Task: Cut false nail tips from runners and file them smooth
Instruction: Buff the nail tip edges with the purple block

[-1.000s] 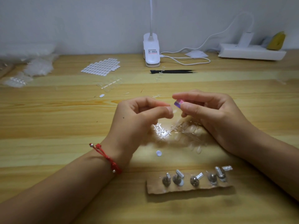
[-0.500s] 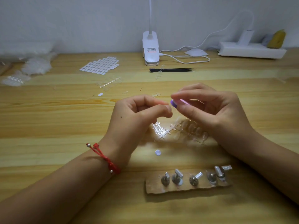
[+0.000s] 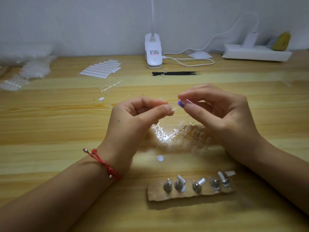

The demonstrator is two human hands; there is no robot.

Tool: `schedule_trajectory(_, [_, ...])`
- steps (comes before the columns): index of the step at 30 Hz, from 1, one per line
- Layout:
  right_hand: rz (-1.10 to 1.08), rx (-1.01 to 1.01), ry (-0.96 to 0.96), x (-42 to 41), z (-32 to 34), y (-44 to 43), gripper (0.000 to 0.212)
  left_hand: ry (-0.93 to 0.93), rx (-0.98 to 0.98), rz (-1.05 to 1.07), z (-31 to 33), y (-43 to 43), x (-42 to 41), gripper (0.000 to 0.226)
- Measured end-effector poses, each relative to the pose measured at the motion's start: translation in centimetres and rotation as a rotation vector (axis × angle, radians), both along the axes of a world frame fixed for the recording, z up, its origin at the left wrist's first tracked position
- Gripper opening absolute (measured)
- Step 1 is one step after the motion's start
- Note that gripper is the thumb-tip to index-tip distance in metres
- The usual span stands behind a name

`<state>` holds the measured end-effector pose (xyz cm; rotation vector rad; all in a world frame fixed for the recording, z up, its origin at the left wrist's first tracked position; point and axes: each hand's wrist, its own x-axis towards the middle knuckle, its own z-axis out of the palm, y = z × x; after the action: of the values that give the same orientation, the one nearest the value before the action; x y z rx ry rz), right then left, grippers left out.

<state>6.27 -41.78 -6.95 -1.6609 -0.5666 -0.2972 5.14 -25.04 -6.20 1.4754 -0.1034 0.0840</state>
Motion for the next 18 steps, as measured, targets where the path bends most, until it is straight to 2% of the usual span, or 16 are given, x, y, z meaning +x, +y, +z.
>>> schedule_trajectory(5, [-0.008, -0.048, -0.105, -0.13, -0.21, 0.65, 0.020, -0.017, 0.044, -0.032, -0.03, -0.12, -0.10, 0.011])
schedule_trajectory(11, [-0.044, -0.022, -0.023, 0.29, -0.28, -0.18, 0.019, 0.029, -0.038, 0.040, -0.28, 0.23, 0.35, 0.004])
schedule_trajectory(15, [-0.071, 0.018, -0.081, -0.08, -0.15, 0.33, 0.018, -0.004, 0.041, -0.014, -0.19, -0.12, 0.11, 0.004])
schedule_trajectory(18, [-0.083, -0.011, -0.006, -0.18, -0.10, 0.59, 0.015, -0.019, 0.039, -0.022, -0.20, -0.10, 0.05, 0.005])
